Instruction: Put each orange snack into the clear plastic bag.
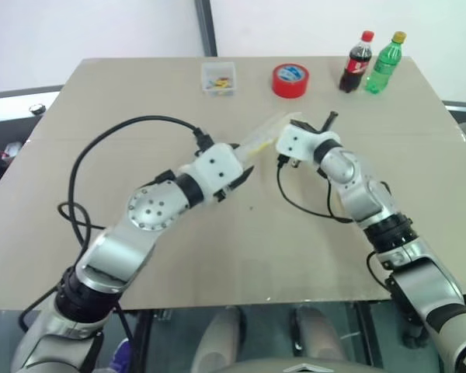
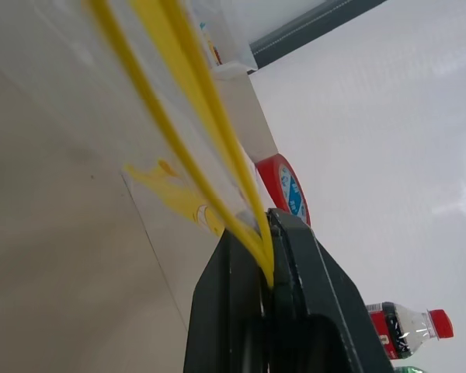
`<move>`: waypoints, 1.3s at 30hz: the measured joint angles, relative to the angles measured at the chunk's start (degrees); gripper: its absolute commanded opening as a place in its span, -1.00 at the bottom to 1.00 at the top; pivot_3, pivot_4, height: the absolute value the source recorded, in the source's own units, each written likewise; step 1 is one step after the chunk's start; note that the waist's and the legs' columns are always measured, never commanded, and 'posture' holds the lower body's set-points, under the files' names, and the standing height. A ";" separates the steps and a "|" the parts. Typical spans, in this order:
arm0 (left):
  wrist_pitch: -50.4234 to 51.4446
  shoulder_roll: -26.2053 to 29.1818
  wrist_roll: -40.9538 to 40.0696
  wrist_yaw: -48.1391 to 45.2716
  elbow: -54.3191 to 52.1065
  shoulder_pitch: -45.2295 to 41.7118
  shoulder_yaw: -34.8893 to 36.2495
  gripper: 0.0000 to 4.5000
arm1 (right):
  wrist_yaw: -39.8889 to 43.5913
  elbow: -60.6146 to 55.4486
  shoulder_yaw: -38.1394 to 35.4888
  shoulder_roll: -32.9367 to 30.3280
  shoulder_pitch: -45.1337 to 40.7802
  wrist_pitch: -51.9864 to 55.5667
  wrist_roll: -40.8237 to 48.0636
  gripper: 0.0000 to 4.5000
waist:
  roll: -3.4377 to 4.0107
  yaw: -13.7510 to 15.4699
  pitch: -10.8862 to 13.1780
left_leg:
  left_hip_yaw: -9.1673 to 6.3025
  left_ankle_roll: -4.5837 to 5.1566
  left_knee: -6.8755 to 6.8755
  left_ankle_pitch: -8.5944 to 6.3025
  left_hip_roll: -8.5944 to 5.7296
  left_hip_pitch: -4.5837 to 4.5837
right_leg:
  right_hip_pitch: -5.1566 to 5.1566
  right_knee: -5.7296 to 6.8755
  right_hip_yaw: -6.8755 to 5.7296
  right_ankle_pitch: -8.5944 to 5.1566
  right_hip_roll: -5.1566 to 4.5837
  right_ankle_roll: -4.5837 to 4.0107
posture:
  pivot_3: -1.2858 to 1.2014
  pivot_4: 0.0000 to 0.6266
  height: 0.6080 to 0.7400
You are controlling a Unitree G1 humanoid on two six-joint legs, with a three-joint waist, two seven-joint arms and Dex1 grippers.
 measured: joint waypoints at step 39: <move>-49.62 -3.37 4.14 -16.22 33.56 2.91 9.87 -1.00 | 18.02 -38.23 -12.32 8.05 21.03 34.24 24.26 -0.85 | 0.00 -0.51 -0.01 | -0.08 0.27 0.57 -0.16 0.03 0.06 | 0.01 0.67 -0.03 0.00 -0.01 0.01 | 0.03 -0.52 1.00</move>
